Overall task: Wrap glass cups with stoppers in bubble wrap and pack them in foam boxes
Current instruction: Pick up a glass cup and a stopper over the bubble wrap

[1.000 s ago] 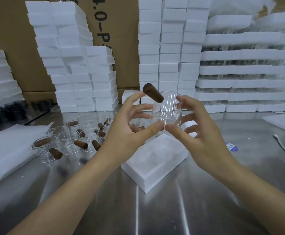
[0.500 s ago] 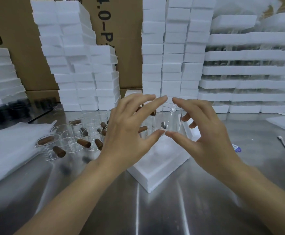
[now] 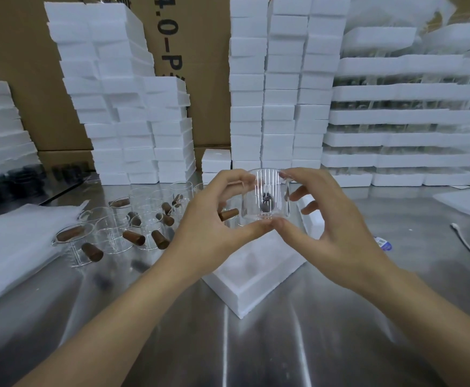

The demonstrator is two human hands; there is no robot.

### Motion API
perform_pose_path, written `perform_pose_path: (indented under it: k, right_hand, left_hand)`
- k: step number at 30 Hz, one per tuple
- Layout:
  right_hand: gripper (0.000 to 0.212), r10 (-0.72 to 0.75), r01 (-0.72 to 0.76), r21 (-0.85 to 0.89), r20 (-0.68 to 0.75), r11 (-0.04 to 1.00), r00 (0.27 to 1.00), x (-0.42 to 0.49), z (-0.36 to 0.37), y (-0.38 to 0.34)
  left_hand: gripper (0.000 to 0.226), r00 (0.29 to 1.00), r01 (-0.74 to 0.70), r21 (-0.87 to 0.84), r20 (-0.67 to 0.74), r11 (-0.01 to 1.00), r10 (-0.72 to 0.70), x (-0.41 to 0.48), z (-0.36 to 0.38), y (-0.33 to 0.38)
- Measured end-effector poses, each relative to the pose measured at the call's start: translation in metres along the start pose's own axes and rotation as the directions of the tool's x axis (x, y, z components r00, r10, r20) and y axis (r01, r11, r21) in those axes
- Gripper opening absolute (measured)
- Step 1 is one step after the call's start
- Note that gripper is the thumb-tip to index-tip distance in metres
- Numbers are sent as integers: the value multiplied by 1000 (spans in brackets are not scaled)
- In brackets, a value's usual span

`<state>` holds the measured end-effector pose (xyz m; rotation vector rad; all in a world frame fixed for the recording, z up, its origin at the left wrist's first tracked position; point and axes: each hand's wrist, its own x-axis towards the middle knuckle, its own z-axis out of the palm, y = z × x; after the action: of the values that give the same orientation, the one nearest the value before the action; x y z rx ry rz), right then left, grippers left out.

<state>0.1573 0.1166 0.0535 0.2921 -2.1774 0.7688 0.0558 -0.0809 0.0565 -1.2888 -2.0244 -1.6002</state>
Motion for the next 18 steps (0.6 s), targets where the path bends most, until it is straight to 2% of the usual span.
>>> perform_pose_path:
  k: [3,5,8,11,14,18]
  right_hand:
    - [62,-31,30,-44,-14,999,999,0,0,-1]
    - [62,-51,50,-66,-28,997,998,0,1,-1]
    - [62,-65,61,-108,-38,992,997,0,3,-1]
    - [65,-74,70,-172,-14,983,997,1,0,1]
    - [61,27,-13,-192,69,981,997,2,-9,7]
    - [34,86,-49,-273,127,961,988,6,-14,14]
  left_hand:
    - [81,1000,-5,95,-21,995,7,-4,2,-1]
    - [86,996,-68,209,-42,976,78,-6,4,-1]
    - [71,977,-194,372,-16,908,215,-7,6,0]
    - [65,978,-193,374,-2,907,208,-6,4,-2]
    - [65,978,-185,381,-23,906,209,-5,2,-6]
    - [70,974,-208,337,-11,918,225,-3,-1,-11]
